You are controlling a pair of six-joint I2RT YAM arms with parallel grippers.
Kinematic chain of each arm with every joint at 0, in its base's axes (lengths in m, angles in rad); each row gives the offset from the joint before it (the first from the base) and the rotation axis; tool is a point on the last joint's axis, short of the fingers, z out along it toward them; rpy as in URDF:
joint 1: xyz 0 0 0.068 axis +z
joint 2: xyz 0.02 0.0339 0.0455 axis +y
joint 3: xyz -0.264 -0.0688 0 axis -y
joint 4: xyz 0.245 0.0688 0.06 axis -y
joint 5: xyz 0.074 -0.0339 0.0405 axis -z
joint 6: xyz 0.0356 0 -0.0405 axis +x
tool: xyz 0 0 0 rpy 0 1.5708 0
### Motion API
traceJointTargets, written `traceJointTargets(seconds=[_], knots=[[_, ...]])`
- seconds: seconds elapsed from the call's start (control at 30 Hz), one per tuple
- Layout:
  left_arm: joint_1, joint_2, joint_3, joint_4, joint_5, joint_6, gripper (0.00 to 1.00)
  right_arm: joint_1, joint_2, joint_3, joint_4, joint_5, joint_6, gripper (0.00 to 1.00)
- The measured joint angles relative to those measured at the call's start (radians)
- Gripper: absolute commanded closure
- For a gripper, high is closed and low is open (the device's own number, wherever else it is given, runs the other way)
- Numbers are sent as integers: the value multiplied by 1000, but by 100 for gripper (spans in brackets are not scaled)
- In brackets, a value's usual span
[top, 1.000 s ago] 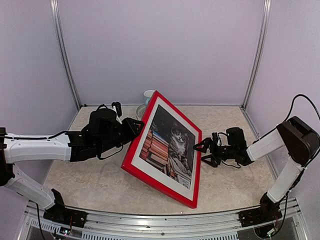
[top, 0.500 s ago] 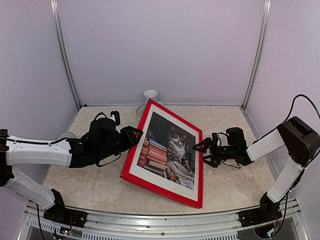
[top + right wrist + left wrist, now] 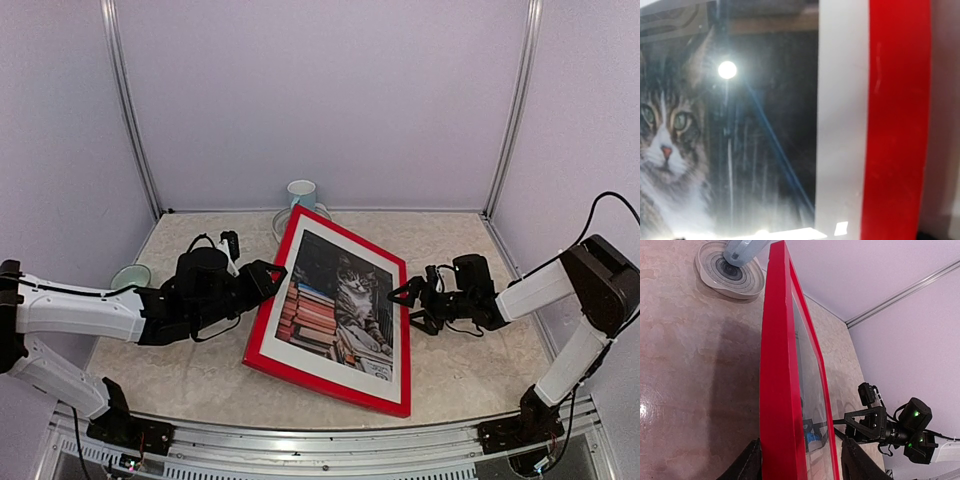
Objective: Put the photo into the frame
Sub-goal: Turn over the photo frame.
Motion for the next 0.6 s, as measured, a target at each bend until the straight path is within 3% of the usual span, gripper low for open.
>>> traceJointTargets(seconds=[0.6], knots=[[0,27,-55,-27,22,-20,43,1,-49,17,-132,31,-54,1]])
